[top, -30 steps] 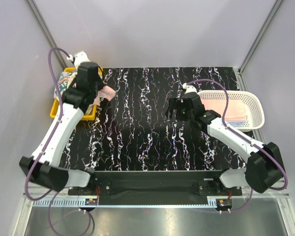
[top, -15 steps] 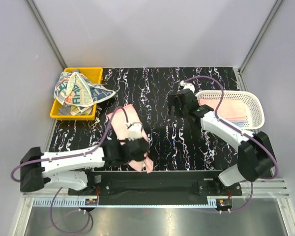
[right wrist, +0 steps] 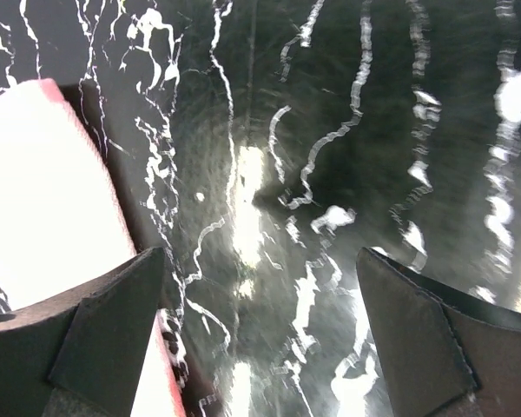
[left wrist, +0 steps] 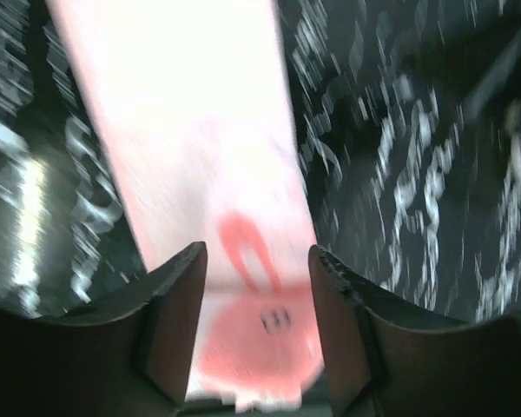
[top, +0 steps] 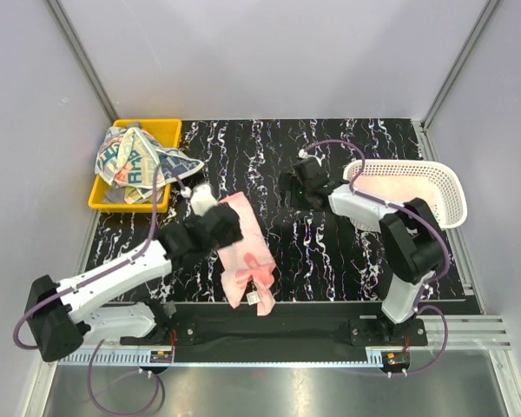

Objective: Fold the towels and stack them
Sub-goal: Move the towel to the center of the board, then flatten out the crumpled towel

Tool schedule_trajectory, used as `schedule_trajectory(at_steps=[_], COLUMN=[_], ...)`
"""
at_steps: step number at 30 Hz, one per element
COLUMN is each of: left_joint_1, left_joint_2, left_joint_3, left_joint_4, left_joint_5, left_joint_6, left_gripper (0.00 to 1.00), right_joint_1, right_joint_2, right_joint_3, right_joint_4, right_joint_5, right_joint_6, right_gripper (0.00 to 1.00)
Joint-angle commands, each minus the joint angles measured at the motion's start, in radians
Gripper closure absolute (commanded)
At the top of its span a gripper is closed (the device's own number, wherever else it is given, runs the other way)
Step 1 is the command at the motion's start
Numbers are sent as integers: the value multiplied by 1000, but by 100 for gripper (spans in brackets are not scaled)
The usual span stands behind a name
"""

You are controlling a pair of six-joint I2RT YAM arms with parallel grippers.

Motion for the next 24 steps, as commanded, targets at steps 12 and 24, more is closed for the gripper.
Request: schedule_trajectory(at_steps=[12,24], left_joint_1=[645,661], left_joint_2=[394,665], left_joint_3=[80,266], left_joint_4=[311,187], left_joint_5=[318,200], left_joint_6=[269,249], left_gripper=[53,53], right_joint_1=[57,74], right_joint_2=[286,373], right_joint_3=[337,412], right_joint_4=[25,32], right_joint_5=[-139,-177], right_joint_6=[20,-15], right_gripper=[15,19])
